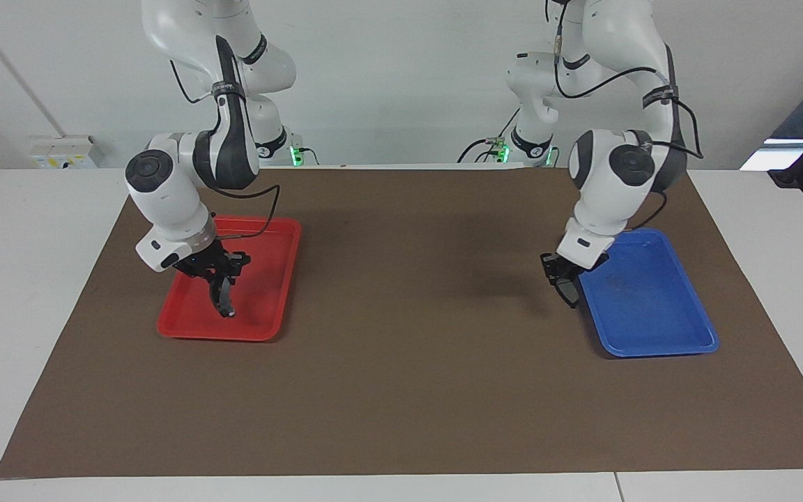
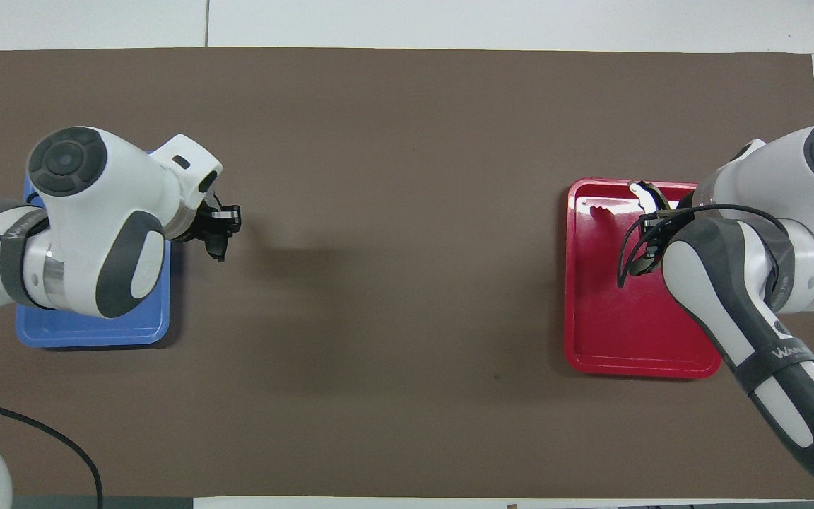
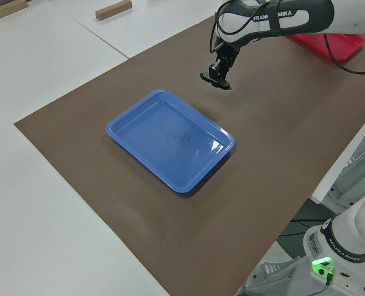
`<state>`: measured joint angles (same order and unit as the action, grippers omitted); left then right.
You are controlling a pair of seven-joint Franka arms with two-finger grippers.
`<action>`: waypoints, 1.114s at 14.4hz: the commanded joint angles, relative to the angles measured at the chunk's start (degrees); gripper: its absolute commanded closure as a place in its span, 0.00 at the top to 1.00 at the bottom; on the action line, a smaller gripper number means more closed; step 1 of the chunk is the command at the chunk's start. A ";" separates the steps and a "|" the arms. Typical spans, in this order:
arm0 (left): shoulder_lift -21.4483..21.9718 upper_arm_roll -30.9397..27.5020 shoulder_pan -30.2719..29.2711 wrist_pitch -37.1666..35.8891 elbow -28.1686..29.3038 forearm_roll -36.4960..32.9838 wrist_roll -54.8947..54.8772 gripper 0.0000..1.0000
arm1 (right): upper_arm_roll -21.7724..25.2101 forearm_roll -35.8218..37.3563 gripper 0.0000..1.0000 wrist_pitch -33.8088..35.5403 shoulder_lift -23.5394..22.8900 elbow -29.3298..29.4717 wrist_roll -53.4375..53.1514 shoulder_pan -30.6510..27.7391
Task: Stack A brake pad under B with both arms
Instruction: 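Carry both pads toward the table center with the left and right grippers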
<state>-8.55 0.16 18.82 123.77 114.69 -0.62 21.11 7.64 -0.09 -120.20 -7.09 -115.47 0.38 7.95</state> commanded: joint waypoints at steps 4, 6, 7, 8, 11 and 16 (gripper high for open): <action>-4.28 -0.95 10.26 8.32 -0.17 -0.35 9.55 0.03 | -0.17 -2.97 0.00 10.08 0.06 8.42 1.46 -0.31; -6.65 -1.04 12.63 9.73 -0.78 -0.35 10.87 0.03 | -0.17 -2.98 0.00 9.90 -0.03 8.42 1.46 -0.31; -7.79 -1.04 13.78 10.69 -1.05 -0.35 11.57 0.03 | -0.17 -2.98 0.00 9.73 -0.03 8.42 1.46 -0.31; -8.41 -1.04 14.92 11.05 -0.88 -0.43 11.84 0.04 | -0.17 -2.98 0.00 9.64 -0.03 8.42 1.46 -0.31; -9.38 -0.86 16.33 11.32 -0.70 -0.44 11.84 0.09 | -0.17 -2.98 0.00 9.29 -0.03 8.07 1.46 -0.22; -9.21 -1.04 17.30 11.06 -0.35 -0.61 11.14 1.00 | -0.17 -2.98 0.00 9.11 -0.03 7.89 1.46 -0.22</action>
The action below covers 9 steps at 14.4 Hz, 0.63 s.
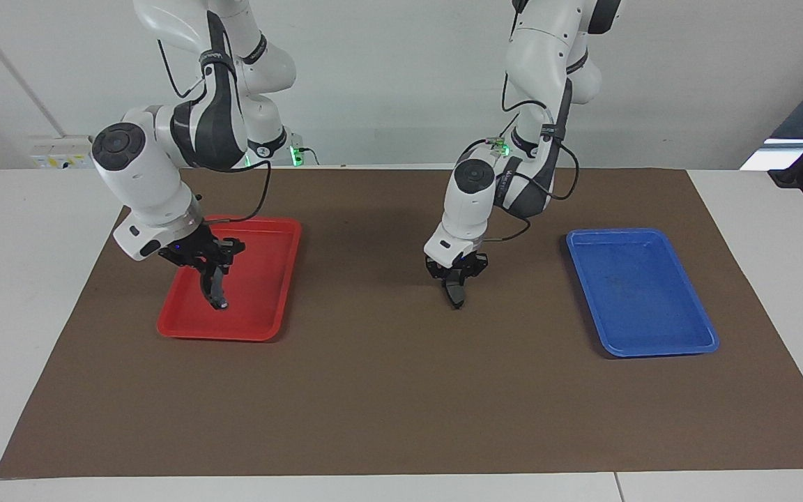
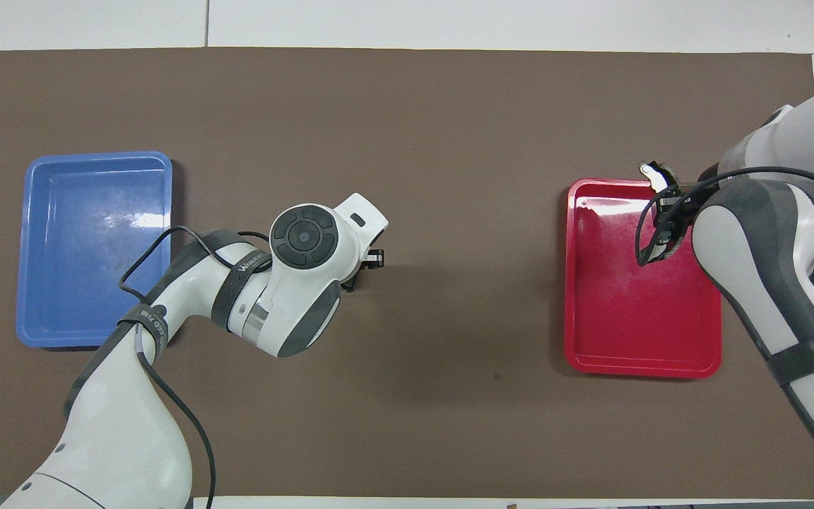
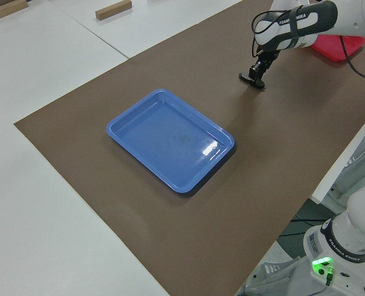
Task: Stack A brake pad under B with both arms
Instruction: 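Carry both pads toward the table center with the left and right grippers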
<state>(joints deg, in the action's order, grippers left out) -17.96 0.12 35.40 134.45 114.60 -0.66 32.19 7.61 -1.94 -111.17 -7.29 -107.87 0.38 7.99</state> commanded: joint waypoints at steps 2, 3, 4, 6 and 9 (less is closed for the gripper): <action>0.91 -1.09 -0.15 0.03 -0.25 -0.57 -0.03 1.00 | -0.14 -1.13 0.00 -0.01 0.17 0.29 1.46 -0.26; 1.43 -1.44 -0.25 -0.32 -0.25 -0.66 -0.11 1.00 | -0.14 -1.13 0.00 0.08 0.17 0.38 1.37 -0.26; 2.57 -1.53 -1.20 -0.50 -0.16 -0.66 -0.38 1.00 | -0.14 -1.13 0.00 0.16 0.17 0.46 1.29 0.44; 5.03 -1.44 -4.54 -2.51 -0.16 -0.66 -2.39 1.00 | -0.14 -1.22 0.00 -0.45 -0.01 0.90 1.02 4.99; 9.16 -1.53 -11.21 -9.53 -0.08 -0.66 -8.35 1.00 | -0.14 -1.31 0.00 -3.08 -1.67 2.65 -9.39 15.00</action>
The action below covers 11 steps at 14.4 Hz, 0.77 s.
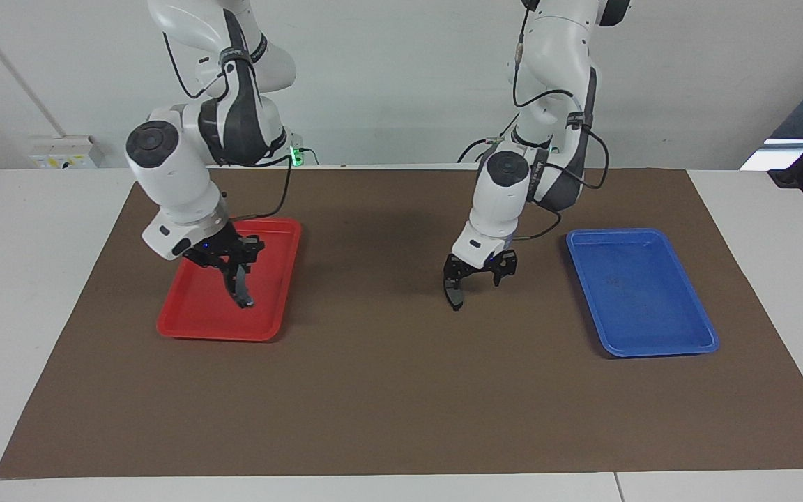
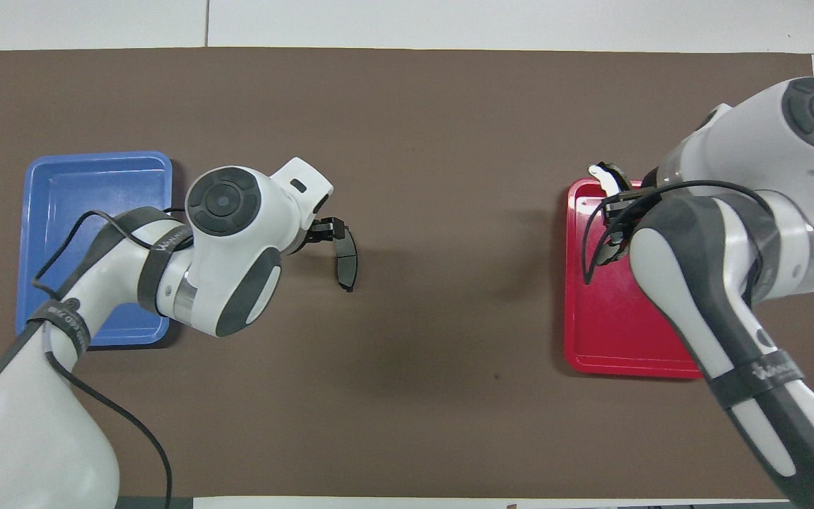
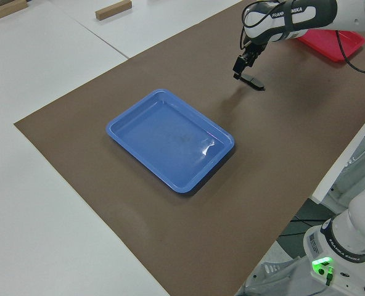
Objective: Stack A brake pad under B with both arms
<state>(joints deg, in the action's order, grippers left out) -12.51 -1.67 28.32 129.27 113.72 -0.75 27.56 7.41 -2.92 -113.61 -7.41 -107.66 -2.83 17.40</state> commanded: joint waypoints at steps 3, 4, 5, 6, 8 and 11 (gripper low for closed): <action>6.96 0.35 -10.98 -6.31 0.72 -0.56 -11.18 1.00 | -0.03 -2.95 0.00 0.76 -6.55 8.76 -10.17 12.11; 8.01 0.35 -12.74 -7.36 0.72 -0.56 -13.38 1.00 | 0.06 -6.80 0.00 -0.29 -7.78 9.30 -12.00 14.13; 9.07 0.44 -15.28 -8.50 0.54 -0.56 -16.28 1.00 | 0.06 -10.49 0.00 -1.60 -9.79 10.35 -14.72 15.63; 10.30 0.35 -17.22 -9.64 0.45 -0.56 -19.53 1.00 | 0.06 -10.62 0.00 -2.14 -12.68 12.62 -17.18 17.82; 12.76 0.26 -21.26 -12.54 -0.07 -0.48 -25.42 1.00 | 0.06 -9.83 0.00 -2.40 -19.71 20.08 -22.37 22.65; 14.18 0.17 -25.06 -20.17 -5.32 -0.39 -28.69 1.00 | 0.06 -7.71 0.00 -8.97 -24.05 21.26 -25.20 26.00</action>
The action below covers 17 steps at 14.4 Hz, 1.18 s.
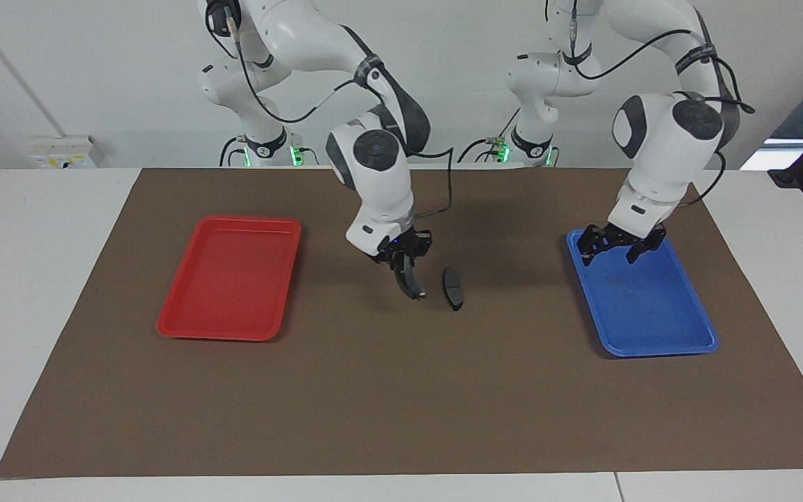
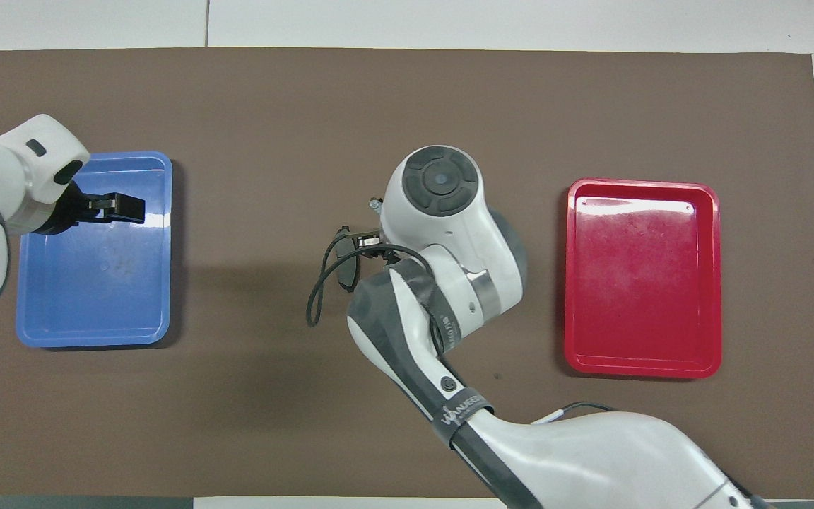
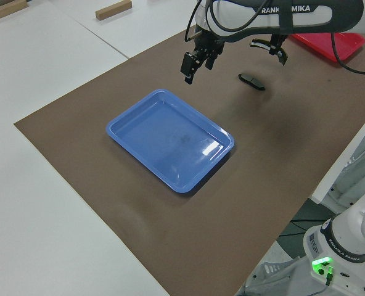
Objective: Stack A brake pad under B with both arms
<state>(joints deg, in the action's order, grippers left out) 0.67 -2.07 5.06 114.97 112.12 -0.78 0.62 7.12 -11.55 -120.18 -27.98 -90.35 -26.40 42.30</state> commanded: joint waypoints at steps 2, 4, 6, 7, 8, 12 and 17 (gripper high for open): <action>0.21 0.58 -3.03 -11.76 -9.35 -0.10 -1.76 1.00 | 0.35 1.00 0.00 -4.09 -3.83 3.08 -1.81 1.73; 0.12 0.58 -3.74 -14.94 -12.88 0.08 -1.67 1.00 | 0.35 1.00 0.00 -6.72 -5.23 2.99 -1.82 2.52; -0.14 0.58 -4.79 -16.87 -15.60 0.60 -1.50 1.00 | 0.35 1.00 0.00 -8.92 -6.46 3.08 -1.99 2.96; -0.23 0.58 -4.88 -17.93 -16.57 1.30 -1.32 1.00 | 0.35 1.00 0.00 -9.28 -6.99 3.16 -2.25 3.66; -0.23 0.49 -4.97 -18.72 -17.28 1.48 -1.24 1.00 | 0.35 1.09 0.00 -9.80 -7.17 3.08 -3.13 3.92; 0.12 0.31 -4.97 -18.64 -15.89 1.14 -0.97 1.00 | 0.35 1.18 0.02 -9.90 -7.44 2.82 -4.01 4.98; 0.38 0.14 -4.97 -18.90 -15.44 1.14 -0.62 1.00 | 0.35 5.83 0.99 -8.94 -7.18 2.37 -3.84 4.81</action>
<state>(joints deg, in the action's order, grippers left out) 1.02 -2.06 0.48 97.28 97.02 -0.24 -0.39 7.33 -8.33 -129.68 -35.12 -88.62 -28.91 47.17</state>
